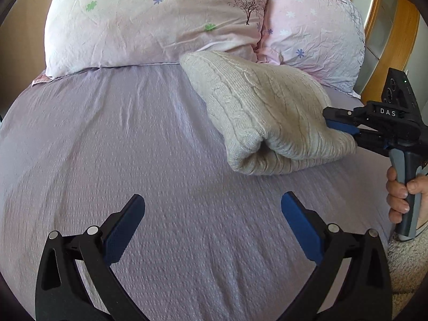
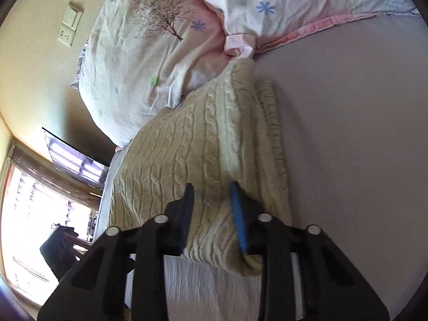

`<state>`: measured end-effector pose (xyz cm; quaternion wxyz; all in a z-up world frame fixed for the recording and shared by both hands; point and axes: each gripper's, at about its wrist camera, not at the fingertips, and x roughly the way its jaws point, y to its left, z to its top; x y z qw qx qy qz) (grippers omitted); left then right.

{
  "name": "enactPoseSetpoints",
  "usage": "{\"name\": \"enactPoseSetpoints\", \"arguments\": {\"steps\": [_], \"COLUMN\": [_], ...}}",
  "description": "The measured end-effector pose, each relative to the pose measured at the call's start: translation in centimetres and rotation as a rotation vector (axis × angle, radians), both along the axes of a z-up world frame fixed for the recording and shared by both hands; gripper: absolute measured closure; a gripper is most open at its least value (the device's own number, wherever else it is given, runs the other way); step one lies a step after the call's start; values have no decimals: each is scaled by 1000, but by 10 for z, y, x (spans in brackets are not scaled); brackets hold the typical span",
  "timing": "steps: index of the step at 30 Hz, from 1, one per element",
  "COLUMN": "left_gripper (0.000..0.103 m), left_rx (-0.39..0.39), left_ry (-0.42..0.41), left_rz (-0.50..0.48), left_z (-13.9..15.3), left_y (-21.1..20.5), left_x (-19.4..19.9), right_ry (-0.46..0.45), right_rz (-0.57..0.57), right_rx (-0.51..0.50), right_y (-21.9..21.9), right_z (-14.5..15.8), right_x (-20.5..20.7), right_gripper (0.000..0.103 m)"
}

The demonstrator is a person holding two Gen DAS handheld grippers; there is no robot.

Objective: Fold small clothes

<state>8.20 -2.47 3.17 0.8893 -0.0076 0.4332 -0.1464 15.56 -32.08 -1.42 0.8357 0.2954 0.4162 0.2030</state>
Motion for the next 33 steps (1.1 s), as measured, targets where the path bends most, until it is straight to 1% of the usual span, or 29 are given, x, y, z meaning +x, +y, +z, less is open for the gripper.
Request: {"name": "enactPoseSetpoints", "arguments": {"steps": [1, 2, 3, 4, 5, 6, 8, 9, 10, 13, 17, 19, 21, 26, 33], "left_gripper": [1, 1, 1, 1, 1, 1, 1, 1, 1, 1, 1, 1, 1, 1, 1], "left_rx": [13, 25, 29, 31, 34, 39, 45, 52, 60, 104, 166, 166, 165, 169, 171], "left_ry": [5, 8, 9, 8, 8, 9, 17, 25, 33, 24, 13, 11, 9, 4, 3], "left_rz": [9, 15, 14, 7, 1, -1, -2, -1, 3, 25, 37, 37, 39, 41, 40], "left_z": [-1, -2, -2, -3, -4, -5, -7, -9, -10, -12, -15, -16, -16, -16, -16], "left_y": [-1, -2, -4, -5, -7, -9, -14, -16, -19, -25, -31, -31, -29, -30, -30], "left_x": [-1, -1, -1, -1, -1, -1, 1, 2, 4, 7, 7, 7, 8, 8, 8], "right_ry": [-25, -74, -127, -199, -249, -266, -225, -201, -175, -106, -73, -53, -55, -75, -80], "right_rz": [-5, -10, -37, -71, -76, -86, -125, -127, -117, -75, -49, -47, -58, -69, -71], "right_rx": [8, -14, -63, -120, -167, -221, -325, -363, -394, -471, -609, -658, -714, -713, -714], "right_y": [-3, -4, -5, -6, -6, -4, -2, 2, 6, 23, 51, 59, 64, 63, 63], "right_z": [6, 14, 24, 33, 39, 41, 37, 31, 24, 4, -13, -19, -23, -24, -23], "right_x": [-8, -20, -35, -54, -66, -78, -89, -90, -92, -87, -83, -80, -80, -81, -81], "right_gripper": [61, 46, 7, 2, 2, 2, 2, 2, 2, 2, 2, 2, 2, 2, 2]}}
